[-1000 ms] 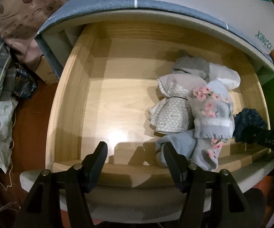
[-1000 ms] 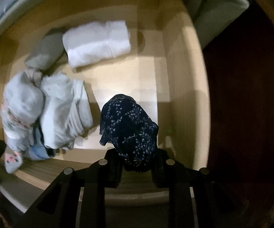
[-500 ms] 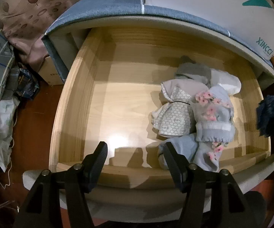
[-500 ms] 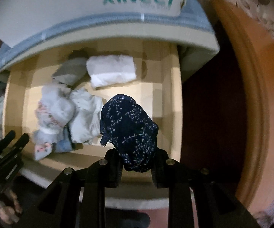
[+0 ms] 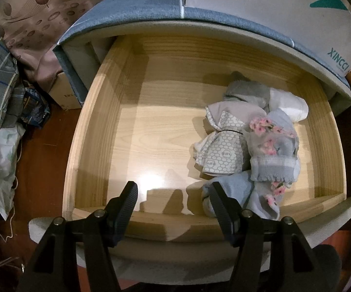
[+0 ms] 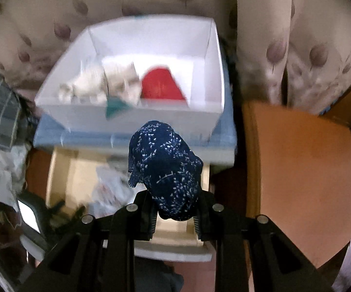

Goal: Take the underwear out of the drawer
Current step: 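Lift the navy patterned underwear with the right tool and carry it over the box, then open the right tool to drop the navy underwear into the box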

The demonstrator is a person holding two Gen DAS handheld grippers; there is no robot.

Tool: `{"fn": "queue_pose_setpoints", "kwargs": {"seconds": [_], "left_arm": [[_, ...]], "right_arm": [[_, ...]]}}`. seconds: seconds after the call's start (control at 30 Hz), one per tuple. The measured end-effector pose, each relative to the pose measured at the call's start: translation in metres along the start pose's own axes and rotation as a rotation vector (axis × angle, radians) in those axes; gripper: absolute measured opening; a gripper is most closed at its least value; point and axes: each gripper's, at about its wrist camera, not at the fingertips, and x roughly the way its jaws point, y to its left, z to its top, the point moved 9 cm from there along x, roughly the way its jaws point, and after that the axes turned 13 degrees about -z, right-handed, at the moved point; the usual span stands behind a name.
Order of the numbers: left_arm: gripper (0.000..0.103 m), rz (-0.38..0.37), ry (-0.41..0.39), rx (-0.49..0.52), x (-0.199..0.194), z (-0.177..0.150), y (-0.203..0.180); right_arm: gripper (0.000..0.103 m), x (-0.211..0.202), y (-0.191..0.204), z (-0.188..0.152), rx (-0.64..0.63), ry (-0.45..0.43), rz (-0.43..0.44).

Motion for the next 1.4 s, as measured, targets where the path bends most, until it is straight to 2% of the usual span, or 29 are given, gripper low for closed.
{"fn": "queue_pose_setpoints", "kwargs": {"seconds": [0.17, 0.3, 0.47, 0.7, 0.93, 0.97, 1.07, 1.13, 1.23, 1.4], "left_arm": [[0.063, 0.010, 0.008, 0.005, 0.002, 0.000, 0.000], [0.063, 0.007, 0.006, 0.006, 0.003, -0.001, -0.001], [0.063, 0.002, 0.000, 0.004, 0.001, -0.003, 0.000], [0.063, 0.008, 0.005, 0.007, 0.002, -0.003, 0.001], [0.063, 0.011, 0.011, 0.008, 0.004, -0.002, 0.001], [0.063, 0.006, 0.011, 0.007, 0.005, -0.002, 0.001], [0.063, 0.008, 0.013, 0.005, 0.006, -0.001, 0.000], [0.063, 0.007, 0.013, 0.005, 0.005, -0.001, 0.000], [0.063, 0.005, 0.011, 0.005, 0.006, -0.001, 0.000], [0.063, -0.001, 0.007, 0.002, 0.005, -0.001, 0.000]], "right_arm": [[0.022, -0.018, -0.001, 0.053, 0.036, -0.056, -0.016], [0.022, -0.009, 0.006, 0.080, 0.049, -0.069, -0.043], [0.022, 0.020, 0.011, 0.105, 0.054, -0.036, -0.073], [0.022, 0.074, 0.019, 0.108, 0.038, 0.059, -0.107], [0.028, 0.098, 0.025, 0.101, 0.027, 0.091, -0.107], [0.030, 0.097, 0.026, 0.100, 0.027, 0.086, -0.108], [0.045, 0.093, 0.026, 0.101, 0.020, 0.078, -0.109], [0.046, 0.085, 0.025, 0.102, 0.021, 0.063, -0.114], [0.046, 0.068, 0.026, 0.101, 0.025, 0.048, -0.070], [0.046, 0.032, 0.037, 0.075, -0.032, 0.018, -0.006]]}}
